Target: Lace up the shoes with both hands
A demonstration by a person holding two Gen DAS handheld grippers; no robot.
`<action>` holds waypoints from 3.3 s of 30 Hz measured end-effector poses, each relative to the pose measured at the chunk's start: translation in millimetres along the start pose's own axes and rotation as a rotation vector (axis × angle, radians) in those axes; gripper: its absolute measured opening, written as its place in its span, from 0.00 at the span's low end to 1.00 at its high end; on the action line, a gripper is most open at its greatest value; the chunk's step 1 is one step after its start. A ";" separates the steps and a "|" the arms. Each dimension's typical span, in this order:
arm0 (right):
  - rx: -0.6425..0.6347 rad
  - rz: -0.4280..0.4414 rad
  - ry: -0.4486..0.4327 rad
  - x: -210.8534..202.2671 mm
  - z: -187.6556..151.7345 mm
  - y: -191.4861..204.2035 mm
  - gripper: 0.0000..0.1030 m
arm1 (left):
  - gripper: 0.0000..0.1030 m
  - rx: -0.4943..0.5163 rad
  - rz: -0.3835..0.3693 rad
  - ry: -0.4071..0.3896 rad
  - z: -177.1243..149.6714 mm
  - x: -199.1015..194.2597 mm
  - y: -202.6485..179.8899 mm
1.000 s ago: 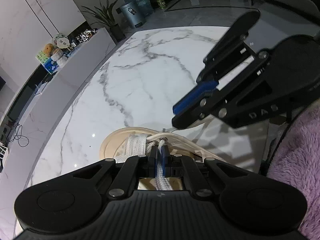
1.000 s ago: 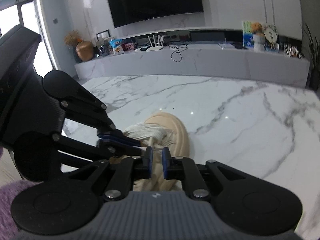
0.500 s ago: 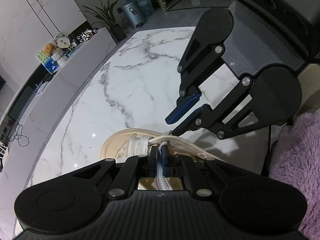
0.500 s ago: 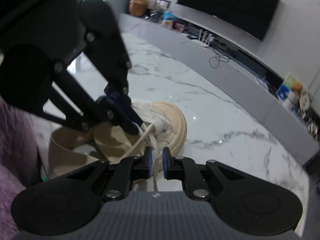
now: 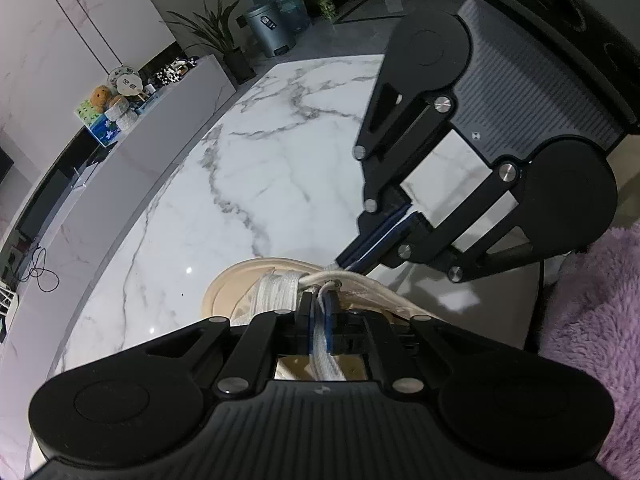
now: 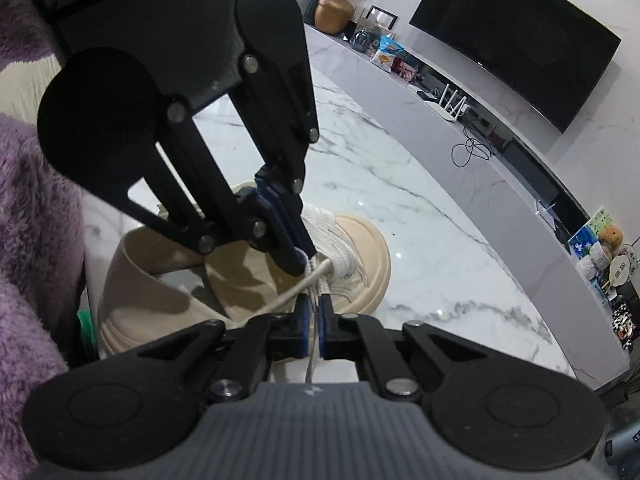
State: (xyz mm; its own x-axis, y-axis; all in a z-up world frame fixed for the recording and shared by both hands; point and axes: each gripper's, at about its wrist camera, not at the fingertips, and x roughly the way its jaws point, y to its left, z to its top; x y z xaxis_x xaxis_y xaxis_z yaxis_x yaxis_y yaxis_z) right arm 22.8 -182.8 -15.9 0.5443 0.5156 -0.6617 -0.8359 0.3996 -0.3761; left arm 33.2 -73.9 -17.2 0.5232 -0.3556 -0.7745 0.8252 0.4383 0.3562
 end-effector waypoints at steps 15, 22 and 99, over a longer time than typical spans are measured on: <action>0.135 -0.046 0.108 -53.0 -50.8 -3.4 0.04 | 0.19 -0.089 0.058 -0.022 -17.6 -33.2 -0.9; 0.071 -0.028 0.037 -37.0 -22.0 -0.3 0.13 | 0.19 -0.043 0.054 -0.005 -8.1 -23.9 -5.2; 1.028 0.040 0.302 -59.2 -147.8 -46.1 0.33 | 0.13 -0.262 0.031 -0.035 -33.1 -38.5 8.6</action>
State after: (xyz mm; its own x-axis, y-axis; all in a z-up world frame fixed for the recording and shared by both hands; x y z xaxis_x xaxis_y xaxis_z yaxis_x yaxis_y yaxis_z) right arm 18.6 -343.8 -55.2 0.3601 0.3896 -0.8477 -0.3155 0.9059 0.2824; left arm 13.0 -29.1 -1.6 0.5583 -0.3646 -0.7453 0.7276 0.6468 0.2286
